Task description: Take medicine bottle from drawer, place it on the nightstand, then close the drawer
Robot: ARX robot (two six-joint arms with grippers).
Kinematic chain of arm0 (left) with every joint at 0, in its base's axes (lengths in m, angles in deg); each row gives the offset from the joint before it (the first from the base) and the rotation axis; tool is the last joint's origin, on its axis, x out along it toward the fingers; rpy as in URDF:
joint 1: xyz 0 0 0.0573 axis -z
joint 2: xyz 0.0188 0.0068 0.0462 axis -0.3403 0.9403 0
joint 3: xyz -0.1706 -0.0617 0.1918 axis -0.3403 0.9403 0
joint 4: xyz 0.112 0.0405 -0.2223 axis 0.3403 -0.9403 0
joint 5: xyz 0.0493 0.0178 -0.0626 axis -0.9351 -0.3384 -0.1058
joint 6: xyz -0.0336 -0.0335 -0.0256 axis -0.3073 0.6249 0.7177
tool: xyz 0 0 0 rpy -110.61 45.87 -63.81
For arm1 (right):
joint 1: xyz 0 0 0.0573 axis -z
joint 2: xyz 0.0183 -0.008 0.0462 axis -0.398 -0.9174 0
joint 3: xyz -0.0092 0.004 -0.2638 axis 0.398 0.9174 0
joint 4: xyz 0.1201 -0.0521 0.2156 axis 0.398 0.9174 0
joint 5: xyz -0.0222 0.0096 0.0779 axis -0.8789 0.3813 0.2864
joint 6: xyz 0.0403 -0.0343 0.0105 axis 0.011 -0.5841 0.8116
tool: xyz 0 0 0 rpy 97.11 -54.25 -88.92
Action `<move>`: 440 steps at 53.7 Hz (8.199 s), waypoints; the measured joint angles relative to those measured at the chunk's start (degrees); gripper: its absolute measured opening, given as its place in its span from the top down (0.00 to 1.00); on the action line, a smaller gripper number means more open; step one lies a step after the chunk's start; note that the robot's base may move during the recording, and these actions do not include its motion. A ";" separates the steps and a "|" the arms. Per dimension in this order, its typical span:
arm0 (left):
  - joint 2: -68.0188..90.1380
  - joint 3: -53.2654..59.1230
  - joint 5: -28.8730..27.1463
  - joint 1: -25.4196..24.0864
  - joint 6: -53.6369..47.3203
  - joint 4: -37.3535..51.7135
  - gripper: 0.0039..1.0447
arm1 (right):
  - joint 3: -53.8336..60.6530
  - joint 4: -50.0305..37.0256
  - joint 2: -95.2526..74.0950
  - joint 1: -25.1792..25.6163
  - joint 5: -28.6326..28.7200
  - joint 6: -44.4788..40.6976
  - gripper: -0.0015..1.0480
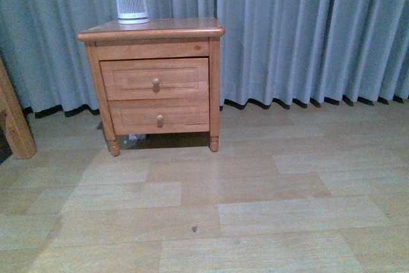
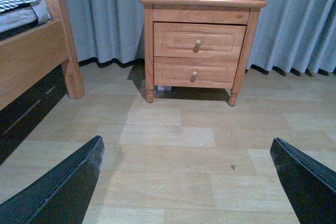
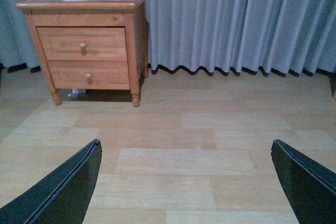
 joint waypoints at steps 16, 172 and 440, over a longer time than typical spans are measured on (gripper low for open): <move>0.00 0.00 0.00 0.00 0.00 0.00 0.06 | 0.00 0.00 0.00 0.00 0.00 0.00 0.07; 126.01 -62.27 -1.11 7.08 1.68 41.05 0.06 | 0.00 0.00 -0.04 -0.04 0.11 0.00 0.07; 0.07 0.00 0.02 -0.11 0.11 0.13 0.97 | 0.00 0.02 -0.02 -0.04 -0.07 0.00 0.07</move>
